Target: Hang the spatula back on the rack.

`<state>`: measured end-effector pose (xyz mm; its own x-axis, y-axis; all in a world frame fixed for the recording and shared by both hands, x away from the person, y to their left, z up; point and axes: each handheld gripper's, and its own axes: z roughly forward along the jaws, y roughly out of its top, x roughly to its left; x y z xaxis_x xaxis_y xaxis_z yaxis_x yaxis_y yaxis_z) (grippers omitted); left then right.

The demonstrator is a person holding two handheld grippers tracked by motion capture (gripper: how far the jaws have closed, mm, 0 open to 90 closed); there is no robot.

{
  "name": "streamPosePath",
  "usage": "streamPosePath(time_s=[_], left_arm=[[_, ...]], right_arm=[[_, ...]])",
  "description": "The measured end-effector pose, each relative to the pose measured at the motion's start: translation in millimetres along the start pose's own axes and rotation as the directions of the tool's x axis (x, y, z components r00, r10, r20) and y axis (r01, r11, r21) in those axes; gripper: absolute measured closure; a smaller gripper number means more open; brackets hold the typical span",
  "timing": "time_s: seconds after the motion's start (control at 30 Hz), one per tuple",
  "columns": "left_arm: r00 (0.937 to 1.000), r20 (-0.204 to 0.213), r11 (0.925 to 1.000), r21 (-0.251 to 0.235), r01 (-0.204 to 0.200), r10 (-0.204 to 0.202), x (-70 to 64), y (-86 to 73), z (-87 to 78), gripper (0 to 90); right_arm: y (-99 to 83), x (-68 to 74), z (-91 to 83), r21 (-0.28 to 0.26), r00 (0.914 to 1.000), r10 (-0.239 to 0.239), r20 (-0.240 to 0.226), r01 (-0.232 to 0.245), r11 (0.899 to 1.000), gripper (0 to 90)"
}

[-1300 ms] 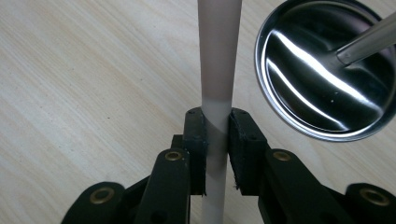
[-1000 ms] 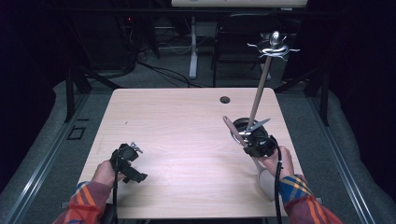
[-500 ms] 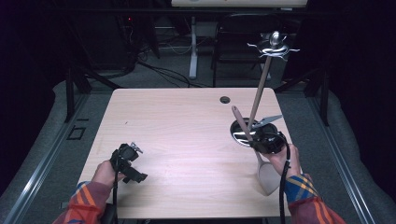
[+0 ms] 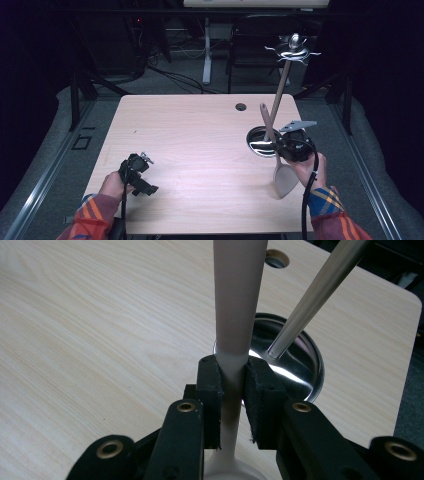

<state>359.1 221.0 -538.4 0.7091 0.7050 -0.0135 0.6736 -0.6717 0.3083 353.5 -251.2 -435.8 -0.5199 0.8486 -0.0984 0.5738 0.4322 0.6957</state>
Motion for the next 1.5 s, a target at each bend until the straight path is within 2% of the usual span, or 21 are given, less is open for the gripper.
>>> streamPosePath(time_s=[0.53, 0.87, 1.07, 1.27, 1.5], left_arm=[[1.0, 0.003, 1.0, 0.001, 0.003, -0.003, -0.1, -0.5, 0.2, 0.0], [1.0, 0.003, 1.0, -0.001, 0.001, -0.001, -0.7, -0.5, 0.1, 0.0], [1.0, 0.004, 1.0, -0.002, -0.001, 0.001, 0.0, -1.8, 0.1, 0.0], [1.0, 0.007, 1.0, 0.003, -0.004, 0.004, -0.7, -1.1, 1.1, 0.0], [1.0, 0.005, 1.0, 0.007, -0.001, 0.001, -1.0, -1.2, 1.2, 0.0]], right_arm=[[4.9, -1.6, -17.8, -0.103, 0.9997, 0.012, 0.023, -0.01, 0.995, 78.2], [9.5, -4.1, -28.7, -0.138, 0.9989, 0.006, 0.047, 0.0, 0.99, 78.2], [13.1, -6.4, -33.7, -0.157, 0.9978, 0.016, 0.065, -0.006, 0.988, 78.1], [18.5, -11.8, -41.6, -0.202, 0.9949, 0.044, 0.091, -0.025, 0.979, 78.1], [23.6, -17.7, -46.7, -0.216, 0.993, 0.055, 0.105, -0.031, 0.976, 78.1]])
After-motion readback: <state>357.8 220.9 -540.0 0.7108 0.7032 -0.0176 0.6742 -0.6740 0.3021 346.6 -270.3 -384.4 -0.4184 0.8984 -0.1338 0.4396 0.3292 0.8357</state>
